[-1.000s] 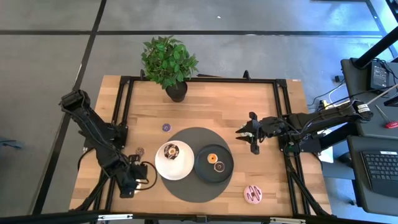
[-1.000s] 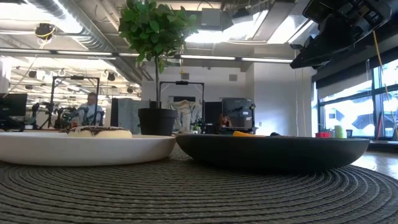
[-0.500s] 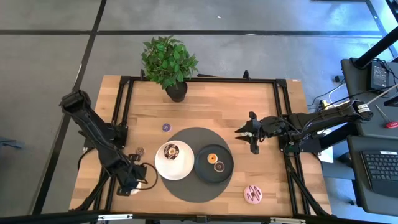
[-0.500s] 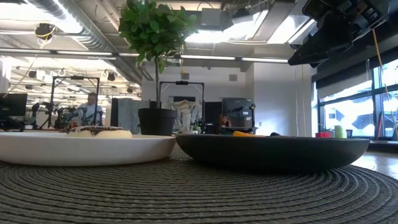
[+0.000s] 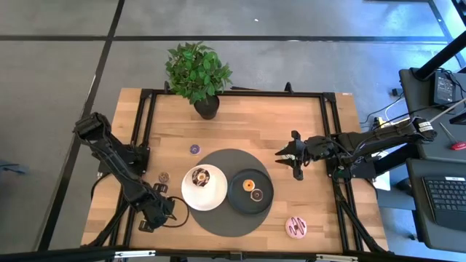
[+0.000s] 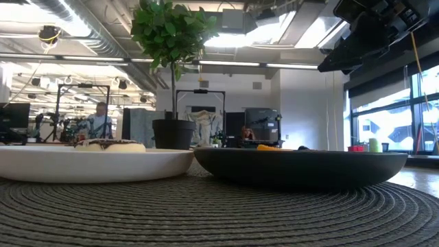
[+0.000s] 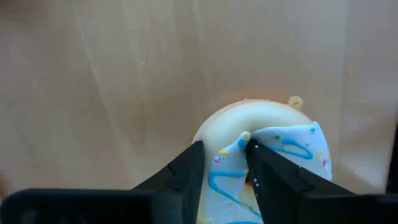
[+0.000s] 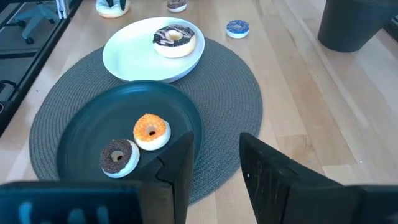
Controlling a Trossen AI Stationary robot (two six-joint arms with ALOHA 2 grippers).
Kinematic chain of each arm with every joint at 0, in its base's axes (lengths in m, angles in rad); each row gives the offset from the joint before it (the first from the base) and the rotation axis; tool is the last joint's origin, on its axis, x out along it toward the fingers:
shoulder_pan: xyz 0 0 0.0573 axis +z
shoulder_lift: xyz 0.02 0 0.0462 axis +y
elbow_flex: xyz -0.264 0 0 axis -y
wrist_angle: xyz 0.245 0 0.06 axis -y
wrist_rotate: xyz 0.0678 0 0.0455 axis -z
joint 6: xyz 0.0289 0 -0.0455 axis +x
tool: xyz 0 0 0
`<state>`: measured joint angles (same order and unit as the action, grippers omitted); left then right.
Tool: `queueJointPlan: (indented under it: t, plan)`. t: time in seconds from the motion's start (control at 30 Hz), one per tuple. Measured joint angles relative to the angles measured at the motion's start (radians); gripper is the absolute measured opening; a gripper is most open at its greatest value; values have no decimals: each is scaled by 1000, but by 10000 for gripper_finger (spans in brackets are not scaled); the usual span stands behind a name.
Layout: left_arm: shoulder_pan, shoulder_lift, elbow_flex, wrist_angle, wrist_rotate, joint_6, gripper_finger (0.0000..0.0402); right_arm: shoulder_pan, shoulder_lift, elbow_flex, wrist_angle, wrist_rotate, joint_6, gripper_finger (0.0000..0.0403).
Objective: Pick & Place donuts
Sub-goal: Put the large white donut on the white plate
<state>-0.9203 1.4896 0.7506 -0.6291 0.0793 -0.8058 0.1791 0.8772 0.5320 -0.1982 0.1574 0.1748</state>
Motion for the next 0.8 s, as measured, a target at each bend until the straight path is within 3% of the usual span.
queueJointPlan:
  t: [0.3, 0.6, 0.7, 0.8]
  plan:
    - [10, -3, 6, 18, 13, -70, 14, 0, 0, 0, 0, 0, -27, 131]
    - [163, -88, 48, 87, 39, -98, 7, 0, 0, 0, -2, 0, -29, 131]
    - [234, -141, 68, 106, -37, -101, 7, 0, 0, 0, -2, 0, -30, 131]
    - [306, -185, 75, 123, -209, -132, 7, 0, 0, 0, -1, 0, -37, 131]
